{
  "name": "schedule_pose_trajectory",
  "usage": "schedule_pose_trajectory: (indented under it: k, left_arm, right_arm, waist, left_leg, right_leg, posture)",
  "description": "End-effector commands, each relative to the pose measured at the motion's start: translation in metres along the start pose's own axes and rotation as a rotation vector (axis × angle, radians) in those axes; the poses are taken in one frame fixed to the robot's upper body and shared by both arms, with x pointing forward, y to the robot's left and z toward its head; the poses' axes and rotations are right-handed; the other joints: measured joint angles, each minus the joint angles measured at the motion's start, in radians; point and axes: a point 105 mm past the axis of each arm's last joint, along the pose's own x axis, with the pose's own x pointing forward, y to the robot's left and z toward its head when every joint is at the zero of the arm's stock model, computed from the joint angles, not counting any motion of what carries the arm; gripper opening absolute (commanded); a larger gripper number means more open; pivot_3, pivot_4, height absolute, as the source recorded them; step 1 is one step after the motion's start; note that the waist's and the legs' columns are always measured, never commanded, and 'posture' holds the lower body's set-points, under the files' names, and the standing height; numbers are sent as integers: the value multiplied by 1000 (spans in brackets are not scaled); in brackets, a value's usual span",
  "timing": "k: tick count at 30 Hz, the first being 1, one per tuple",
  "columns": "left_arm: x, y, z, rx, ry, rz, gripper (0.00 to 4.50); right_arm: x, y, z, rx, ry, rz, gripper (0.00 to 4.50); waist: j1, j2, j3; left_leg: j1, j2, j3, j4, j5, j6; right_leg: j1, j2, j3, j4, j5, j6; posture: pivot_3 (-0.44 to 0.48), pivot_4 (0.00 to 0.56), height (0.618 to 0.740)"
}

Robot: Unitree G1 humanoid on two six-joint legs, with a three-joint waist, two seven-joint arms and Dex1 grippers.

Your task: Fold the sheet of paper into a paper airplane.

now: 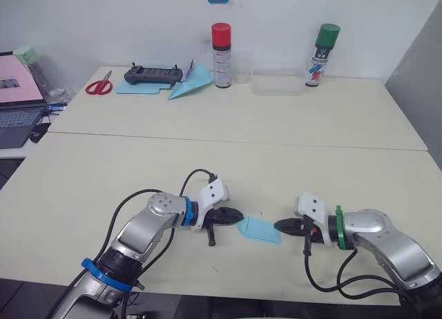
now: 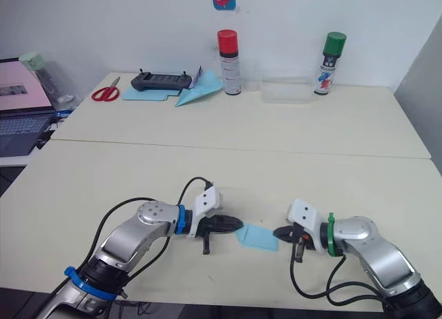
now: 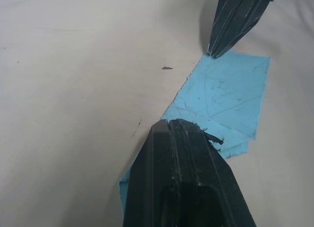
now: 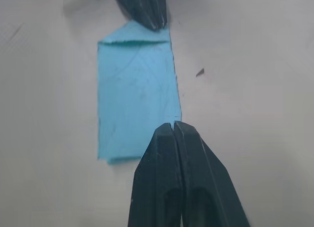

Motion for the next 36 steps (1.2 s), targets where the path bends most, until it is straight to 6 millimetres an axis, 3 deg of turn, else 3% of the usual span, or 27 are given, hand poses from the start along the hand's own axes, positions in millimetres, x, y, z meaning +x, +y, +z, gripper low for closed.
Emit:
schedule_pose_trajectory:
  k: [1, 5, 10, 16, 20, 24, 29, 32, 36]
  left_arm:
    - [4, 0, -22, -40, 87, 12, 0]
    - [2, -1, -23, -41, 87, 15, 0]
    - [1, -2, -24, -41, 86, 15, 0]
    - [2, -1, -21, -31, 83, 14, 0]
    - [1, -1, -17, -27, 72, 16, 0]
    - [-1, -2, 3, 43, 22, 16, 0]
    - [6, -7, 35, 89, -61, -10, 0]
    - [16, -3, 31, 84, -45, 6, 0]
    - [17, -2, 8, 70, 35, 8, 0]
  right_arm:
    - [-11, -1, -11, 5, 33, -13, 36]
    - [-16, -7, 38, -31, -163, -33, 36]
    - [2, 1, 66, -34, -268, 5, 36]
    - [39, 15, 52, -48, -202, 79, 36]
    - [49, 17, 34, -39, -130, 94, 36]
    - [51, 13, 18, -39, -72, 83, 36]
    - [50, 8, 17, -24, -82, 60, 36]
    - [48, 7, 16, -32, -74, 58, 36]
    - [46, 6, 16, -32, -74, 52, 36]
  waist:
    - [0, 0, 0]
    - [-3, 0, 0]
    - [-3, 0, 0]
    - [-1, 0, 0]
    - [-2, 1, 0]
    - [-3, 1, -1]
    - [-3, 0, 0]
    - [-4, 0, 0]
    - [-5, 0, 0]
  left_leg:
    - [0, 0, 0, 0, 0, 0]
    - [-2, 0, 0, 0, 0, 0]
    - [-3, 1, -1, 0, 0, 0]
    - [-5, 0, -1, -1, 0, 0]
    - [-5, 0, -1, -1, 0, 0]
    - [-5, 0, -1, -1, 0, 0]
    - [-5, 0, -1, -1, 0, 0]
    - [-5, 0, -1, -1, 0, 0]
    - [-5, 0, -1, -1, 0, 0]
  right_leg:
    - [1, 0, 0, -1, 0, 0]
    - [1, 0, 0, -7, 2, 4]
    - [1, 1, 0, -7, 3, 5]
    - [-1, 0, 0, -8, 3, 4]
    - [-1, 0, 0, -8, 3, 4]
    - [-1, 0, 0, -7, 3, 4]
    - [-1, 1, 0, -7, 3, 4]
    - [-1, 1, 0, -7, 3, 4]
    - [-2, 1, 0, -7, 3, 4]
  posture:
    - [0, 150, 740]
    - [0, 150, 740]
    - [0, 150, 740]
    - [0, 150, 740]
    - [0, 150, 740]
    - [0, 150, 740]
    - [0, 150, 740]
    - [0, 150, 740]
    - [0, 150, 740]
